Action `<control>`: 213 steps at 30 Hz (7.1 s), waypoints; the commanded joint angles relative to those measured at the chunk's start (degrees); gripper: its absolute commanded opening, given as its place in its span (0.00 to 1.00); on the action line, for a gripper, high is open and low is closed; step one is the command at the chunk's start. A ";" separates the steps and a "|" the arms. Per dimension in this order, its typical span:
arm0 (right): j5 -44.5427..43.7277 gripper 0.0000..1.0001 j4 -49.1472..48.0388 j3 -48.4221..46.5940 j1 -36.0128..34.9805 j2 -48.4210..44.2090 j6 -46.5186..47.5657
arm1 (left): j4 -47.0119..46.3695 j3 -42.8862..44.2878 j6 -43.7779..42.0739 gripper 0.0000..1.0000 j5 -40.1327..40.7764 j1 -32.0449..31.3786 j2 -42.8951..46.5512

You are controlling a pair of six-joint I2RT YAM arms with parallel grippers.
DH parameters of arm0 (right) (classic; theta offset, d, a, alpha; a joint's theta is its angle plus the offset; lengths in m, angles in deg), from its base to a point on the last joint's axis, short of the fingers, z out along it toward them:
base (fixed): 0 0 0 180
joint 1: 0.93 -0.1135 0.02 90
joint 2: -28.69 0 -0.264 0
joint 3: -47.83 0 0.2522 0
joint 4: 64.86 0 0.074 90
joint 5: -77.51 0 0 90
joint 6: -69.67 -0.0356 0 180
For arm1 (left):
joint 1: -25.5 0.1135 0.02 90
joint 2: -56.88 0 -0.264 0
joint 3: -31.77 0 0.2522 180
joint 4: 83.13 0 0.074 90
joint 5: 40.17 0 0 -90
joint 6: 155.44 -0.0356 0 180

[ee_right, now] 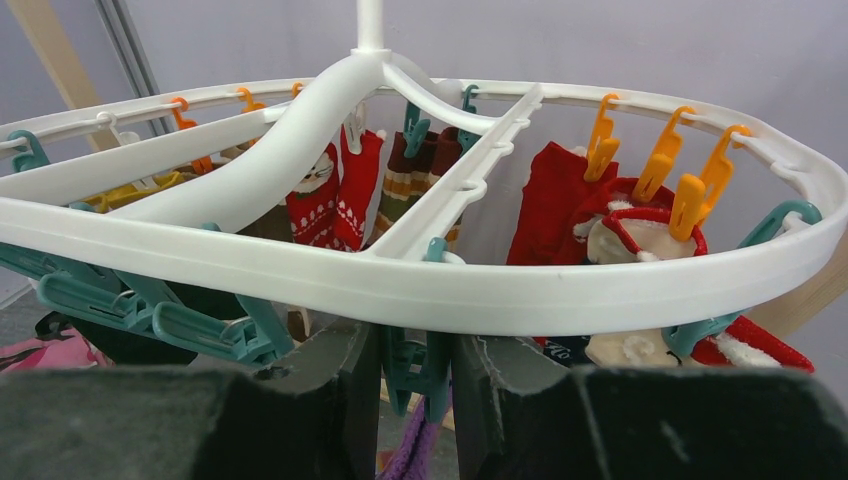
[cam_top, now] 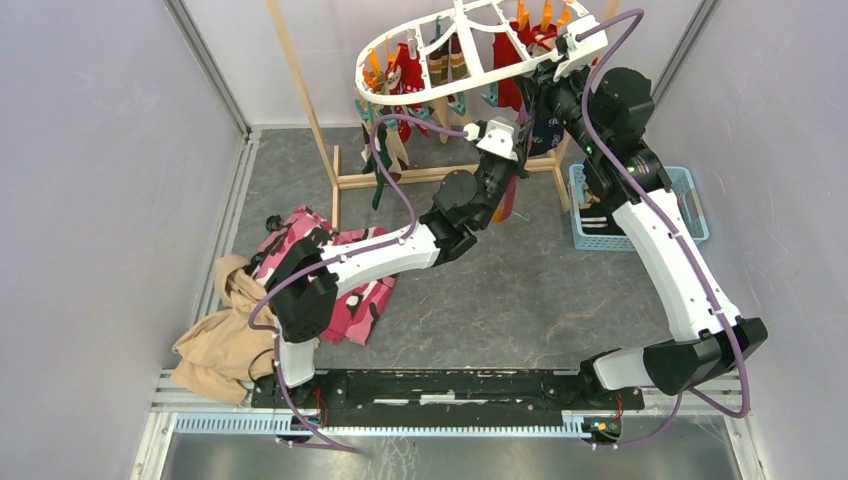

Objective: Clip the socks to the hanger
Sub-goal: Clamp the sock onto the hanger, then pick up the sock from the bin.

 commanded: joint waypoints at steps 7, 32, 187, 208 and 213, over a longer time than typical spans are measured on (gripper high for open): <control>0.36 0.11 -1.42 0.63 -0.41 -1.39 -1.02 | -0.98 4.05 1.78 0.02 -1.72 0.37 -0.34; -1.45 0.11 -1.68 1.80 -0.43 -1.30 -0.68 | -4.98 4.41 0.02 0.02 -1.57 0.08 1.04; -16.51 0.34 25.75 -3.72 32.15 41.82 23.77 | 61.88 -50.73 2.72 1.00 -30.44 17.01 63.12; -3.78 0.04 19.88 4.50 33.46 28.46 26.00 | 62.05 -50.83 2.82 1.00 -29.83 17.10 63.97; 0.33 0.34 19.86 2.70 37.46 26.49 32.84 | 62.07 -50.91 2.88 1.00 -29.87 17.10 64.38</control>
